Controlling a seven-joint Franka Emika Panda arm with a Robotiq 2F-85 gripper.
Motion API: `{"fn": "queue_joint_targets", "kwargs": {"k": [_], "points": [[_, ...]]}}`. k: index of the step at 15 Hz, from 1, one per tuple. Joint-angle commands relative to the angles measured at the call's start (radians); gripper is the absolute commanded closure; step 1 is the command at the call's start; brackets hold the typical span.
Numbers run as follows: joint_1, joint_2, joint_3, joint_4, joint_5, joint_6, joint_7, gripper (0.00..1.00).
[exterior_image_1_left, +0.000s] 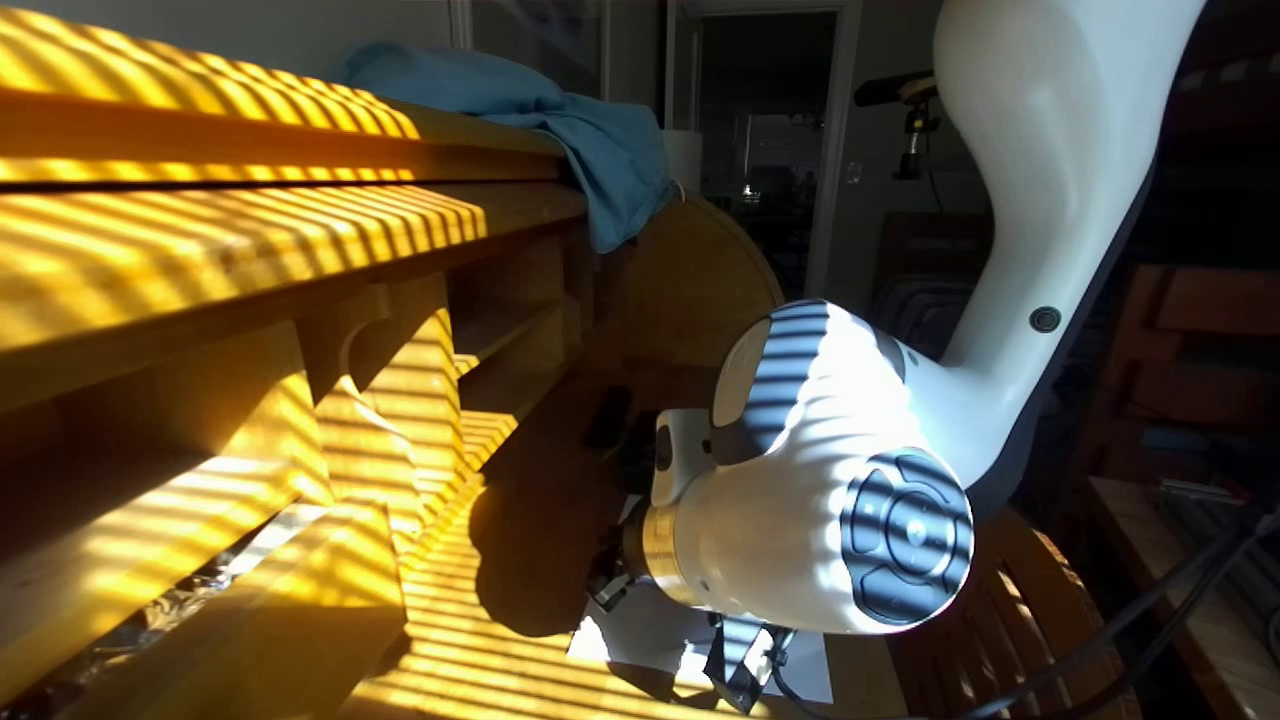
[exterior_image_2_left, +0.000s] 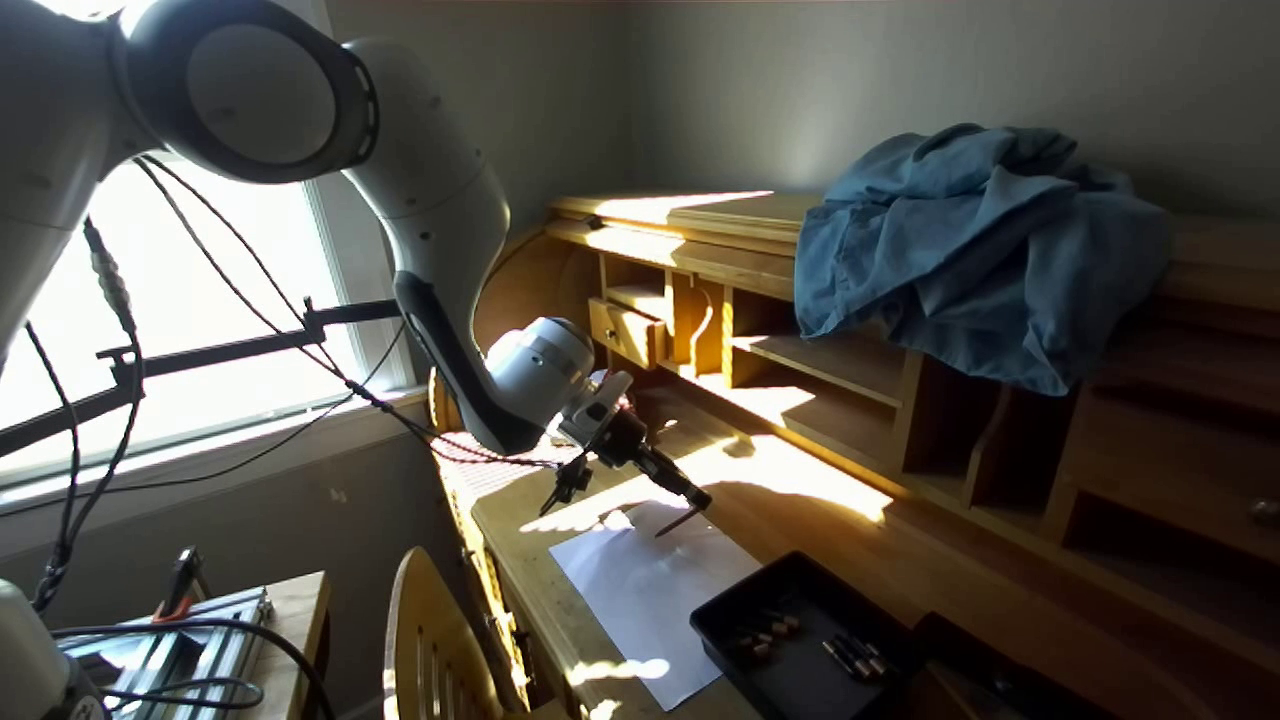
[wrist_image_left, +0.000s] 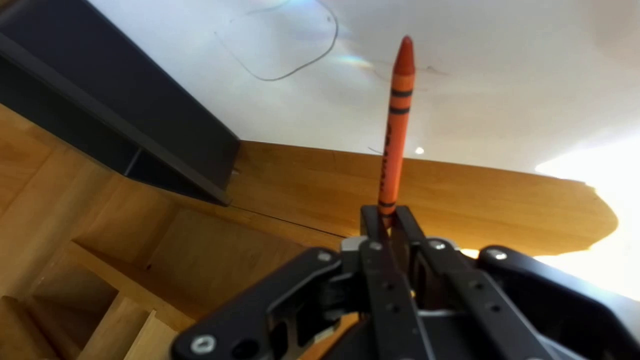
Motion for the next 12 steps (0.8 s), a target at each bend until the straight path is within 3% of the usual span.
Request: {"fn": "queue_joint_targets", "kwargs": {"k": [1,5,6,10,11,12], "points": [[-0.005,0.01,-0.003,0.007,-0.014,0.016,0.016,0.98],[-0.007,0.014,-0.004,0.009,-0.011,0.017,0.014,0.98],[-0.001,0.006,-0.003,0.002,0.003,-0.001,-0.003,0.91],[-0.001,0.007,-0.003,0.002,0.003,-0.001,-0.003,0.91],[-0.003,0.01,-0.003,0.004,-0.001,0.007,-0.005,0.98],[-0.004,0.012,-0.003,0.005,-0.004,0.009,-0.006,0.98]]}}
